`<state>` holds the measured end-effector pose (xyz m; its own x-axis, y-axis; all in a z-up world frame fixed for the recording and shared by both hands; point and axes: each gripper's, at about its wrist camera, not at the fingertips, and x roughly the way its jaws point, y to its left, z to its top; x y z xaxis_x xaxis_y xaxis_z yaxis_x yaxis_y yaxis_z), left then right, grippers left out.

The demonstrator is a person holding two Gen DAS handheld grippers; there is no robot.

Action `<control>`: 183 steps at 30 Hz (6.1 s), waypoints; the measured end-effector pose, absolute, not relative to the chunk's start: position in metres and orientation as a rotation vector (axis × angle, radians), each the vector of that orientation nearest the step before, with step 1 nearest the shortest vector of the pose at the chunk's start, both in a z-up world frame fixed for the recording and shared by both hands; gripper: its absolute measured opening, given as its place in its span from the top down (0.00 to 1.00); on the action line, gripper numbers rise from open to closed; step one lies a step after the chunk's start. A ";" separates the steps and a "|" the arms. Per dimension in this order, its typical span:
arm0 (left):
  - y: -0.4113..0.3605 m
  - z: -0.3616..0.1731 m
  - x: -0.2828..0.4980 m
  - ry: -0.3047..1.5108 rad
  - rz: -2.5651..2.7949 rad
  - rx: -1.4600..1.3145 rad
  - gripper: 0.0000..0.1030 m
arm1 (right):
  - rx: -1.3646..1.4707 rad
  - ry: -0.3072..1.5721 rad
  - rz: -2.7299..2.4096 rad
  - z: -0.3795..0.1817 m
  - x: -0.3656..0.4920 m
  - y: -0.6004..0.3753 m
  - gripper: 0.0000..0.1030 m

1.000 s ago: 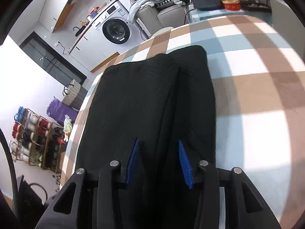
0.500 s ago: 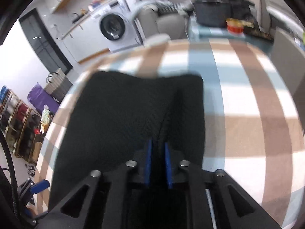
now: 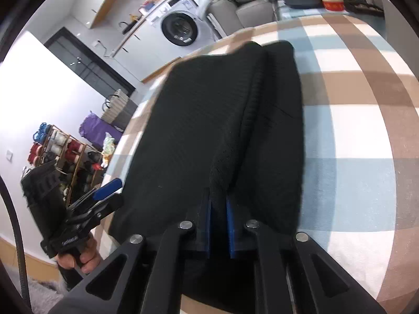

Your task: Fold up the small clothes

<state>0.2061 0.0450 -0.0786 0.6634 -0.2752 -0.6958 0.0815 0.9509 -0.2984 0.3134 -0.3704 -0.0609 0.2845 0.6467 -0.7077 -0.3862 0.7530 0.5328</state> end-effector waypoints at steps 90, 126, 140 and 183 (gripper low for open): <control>0.054 -0.054 0.155 0.578 0.003 -0.096 0.01 | 0.053 0.622 0.533 -0.027 0.235 -0.367 0.00; 0.050 -0.050 0.131 0.484 0.007 -0.070 0.01 | 0.004 0.426 0.529 -0.026 0.200 -0.354 0.00; 0.054 -0.051 0.133 0.492 0.004 -0.083 0.01 | 0.016 0.431 0.528 -0.026 0.200 -0.357 0.00; 0.057 -0.051 0.133 0.492 0.001 -0.082 0.01 | 0.015 0.438 0.532 -0.025 0.200 -0.357 0.00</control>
<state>0.1328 0.0565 -0.0514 0.8816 -0.0187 -0.4717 -0.0209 0.9967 -0.0784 0.2000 -0.3570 -0.0252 0.7718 0.4944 -0.3998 -0.4880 0.8637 0.1259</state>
